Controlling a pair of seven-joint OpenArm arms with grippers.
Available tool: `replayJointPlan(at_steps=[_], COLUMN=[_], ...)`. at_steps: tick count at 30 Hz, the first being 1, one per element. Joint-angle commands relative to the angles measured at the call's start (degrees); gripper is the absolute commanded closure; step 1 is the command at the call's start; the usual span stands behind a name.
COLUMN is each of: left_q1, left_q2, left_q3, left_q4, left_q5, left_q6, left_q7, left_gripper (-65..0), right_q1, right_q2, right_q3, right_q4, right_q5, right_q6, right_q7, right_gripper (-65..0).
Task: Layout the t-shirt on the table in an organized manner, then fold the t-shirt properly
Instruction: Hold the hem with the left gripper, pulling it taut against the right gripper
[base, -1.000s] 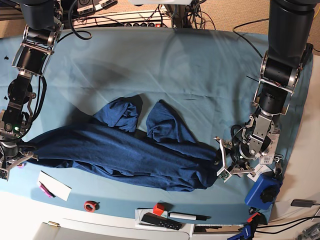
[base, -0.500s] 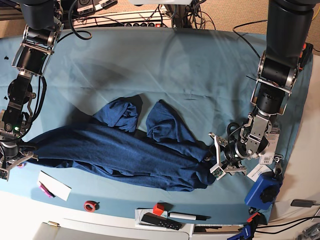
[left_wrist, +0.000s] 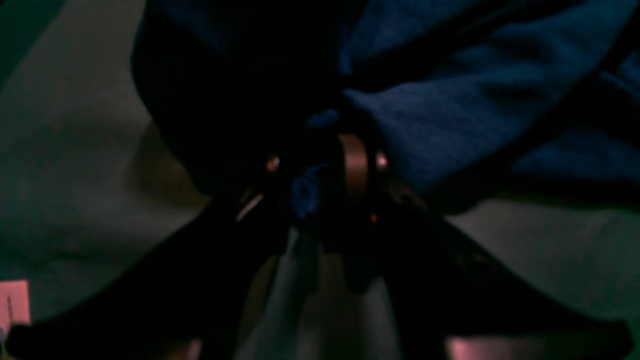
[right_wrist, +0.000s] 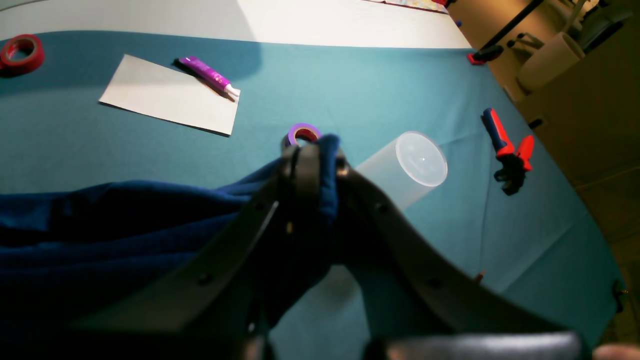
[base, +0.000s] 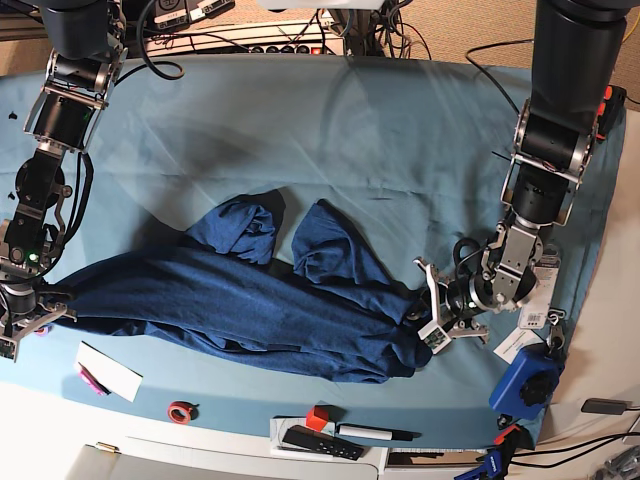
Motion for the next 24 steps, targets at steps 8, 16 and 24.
replayJointPlan(at_steps=[8, 16, 24], left_q1=[-1.36, -4.87, -4.81], left_q2=[-0.48, -1.16, -2.86], left_q3=[0.35, 0.33, 0.33], left_q4=[-1.97, -1.79, -1.77], left_q5=[3.52, -2.45, 1.2], left_q6=[-1.31, -1.07, -1.79], left_q7=[5.27, 3.02, -2.62], left_gripper=[-25.0, -30.4, -36.1], right_q1=[1.49, 1.49, 1.46], right_q2=[1.31, 1.31, 1.29], right_q3=[0.28, 0.28, 0.28], right_q4=[0.92, 0.92, 0.92], right_q5=[-0.79, -0.76, -0.76], right_q6=[-0.22, -0.22, -0.22], right_q7=[1.53, 1.46, 1.22], right_gripper=[0.0, 0.0, 0.0])
